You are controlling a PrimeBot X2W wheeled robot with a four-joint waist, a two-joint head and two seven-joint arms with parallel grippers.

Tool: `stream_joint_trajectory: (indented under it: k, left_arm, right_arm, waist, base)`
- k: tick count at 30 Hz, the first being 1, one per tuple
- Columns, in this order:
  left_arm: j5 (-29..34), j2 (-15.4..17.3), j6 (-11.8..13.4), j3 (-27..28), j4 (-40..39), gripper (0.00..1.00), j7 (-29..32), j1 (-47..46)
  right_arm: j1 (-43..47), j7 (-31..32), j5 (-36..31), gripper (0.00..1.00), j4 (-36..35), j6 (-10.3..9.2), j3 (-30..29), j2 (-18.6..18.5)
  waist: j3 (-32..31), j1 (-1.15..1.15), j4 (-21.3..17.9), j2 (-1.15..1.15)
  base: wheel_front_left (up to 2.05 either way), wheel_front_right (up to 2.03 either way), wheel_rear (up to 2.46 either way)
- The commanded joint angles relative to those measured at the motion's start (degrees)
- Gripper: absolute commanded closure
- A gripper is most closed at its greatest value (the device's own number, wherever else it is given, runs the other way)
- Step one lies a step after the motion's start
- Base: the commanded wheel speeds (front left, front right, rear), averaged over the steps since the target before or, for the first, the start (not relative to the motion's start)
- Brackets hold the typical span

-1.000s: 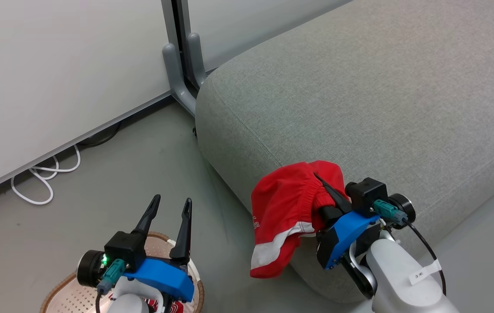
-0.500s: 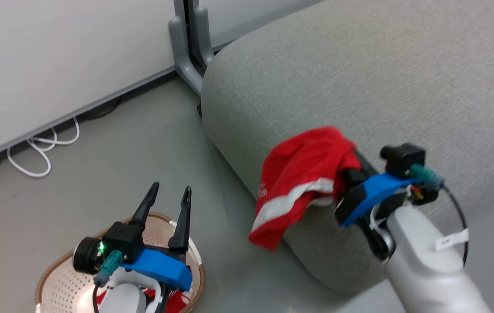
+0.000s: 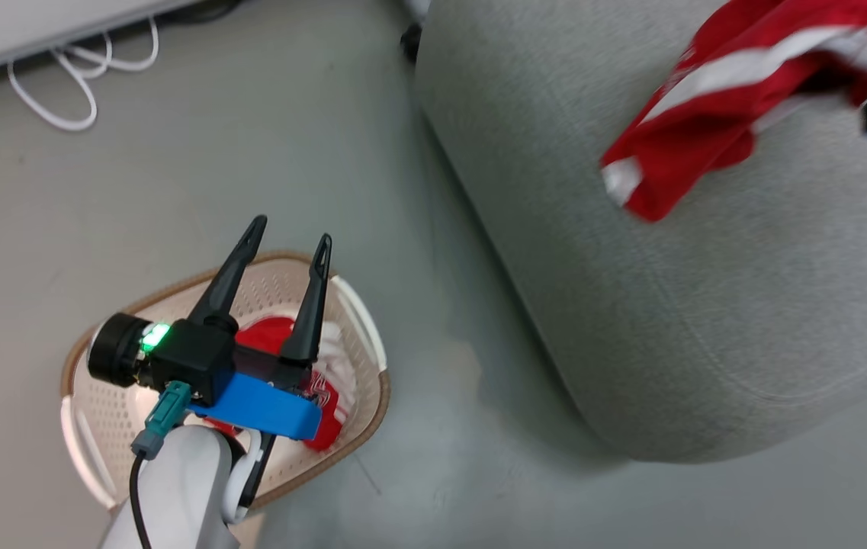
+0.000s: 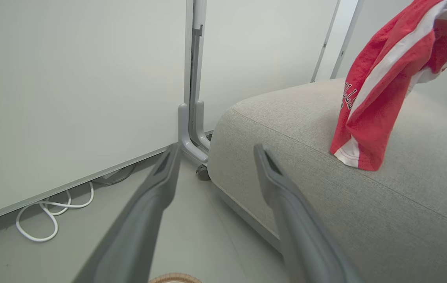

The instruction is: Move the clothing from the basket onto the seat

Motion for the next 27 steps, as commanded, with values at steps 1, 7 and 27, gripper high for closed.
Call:
stream_joint_trajectory:
  k: [1, 7, 27]
  left_arm:
    - [0.4, 1.07, -0.36, -0.39, -1.74, 0.0, -0.16, -1.64]
    - [0.84, 3.32, -0.34, -0.55, -6.53, 0.0, 0.42, -2.84]
    - [0.43, 4.63, 0.6, -1.32, -10.75, 0.0, 0.9, -2.8]
  right_arm:
    - [-3.0, -0.35, -0.6, 1.0, -0.47, 0.01, -1.83, -1.84]
    - [-7.52, -0.45, -2.74, 1.0, -0.92, 0.01, -9.73, -6.35]
    - [-1.45, -0.47, -15.35, 0.0, 1.84, 0.01, -26.38, -0.92]
  waist:
    - [7.07, -0.01, 5.11, 0.0]
    - [13.89, -0.01, 7.4, 0.0]
    - [17.77, -0.01, 8.09, 0.0]
  base:
    - [0.0, 0.0, 0.0]
    - [0.0, 0.0, 0.0]
    - [0.0, 0.0, 0.0]
